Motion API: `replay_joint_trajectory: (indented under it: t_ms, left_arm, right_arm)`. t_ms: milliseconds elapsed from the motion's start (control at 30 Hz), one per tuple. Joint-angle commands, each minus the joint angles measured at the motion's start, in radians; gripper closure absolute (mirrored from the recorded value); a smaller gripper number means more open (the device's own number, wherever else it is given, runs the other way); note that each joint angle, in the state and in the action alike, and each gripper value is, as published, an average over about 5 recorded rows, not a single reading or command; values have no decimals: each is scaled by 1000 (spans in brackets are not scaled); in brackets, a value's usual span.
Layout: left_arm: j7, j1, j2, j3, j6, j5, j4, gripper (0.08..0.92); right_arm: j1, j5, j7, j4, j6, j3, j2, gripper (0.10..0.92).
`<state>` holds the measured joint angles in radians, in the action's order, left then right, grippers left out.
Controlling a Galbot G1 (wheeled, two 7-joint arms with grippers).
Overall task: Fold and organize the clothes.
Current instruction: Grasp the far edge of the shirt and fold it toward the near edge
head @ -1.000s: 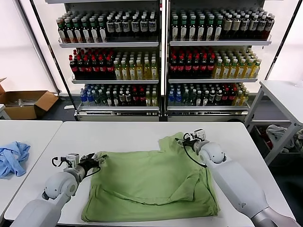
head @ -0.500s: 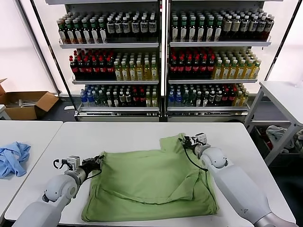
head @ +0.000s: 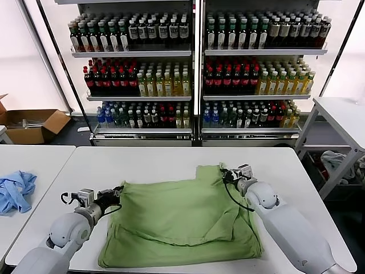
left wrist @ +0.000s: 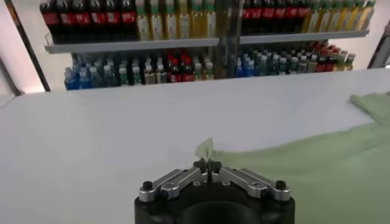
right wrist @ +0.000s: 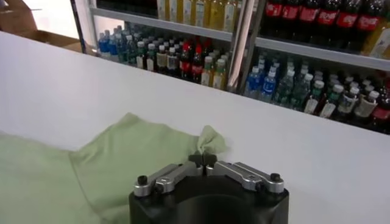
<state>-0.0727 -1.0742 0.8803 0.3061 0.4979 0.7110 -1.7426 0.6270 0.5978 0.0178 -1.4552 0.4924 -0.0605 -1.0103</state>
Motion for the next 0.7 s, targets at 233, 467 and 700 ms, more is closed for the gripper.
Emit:
replay_joint_trajectory:
  t_ms: [233, 467, 700]
  left_arm:
    - [-159, -206, -47, 51, -95, -42, -276, 919]
    - [-239, -369, -50, 62, -143, -153, -345, 919]
    - [-260, -487, -46, 100, -165, -212, -453, 919]
  right_arm:
    - [243, 56, 22, -445, -56, 162, 211, 919]
    - [482, 46, 8, -603, -76, 271, 274, 919]
    - [658, -27, -15, -663, -135, 352, 277, 919]
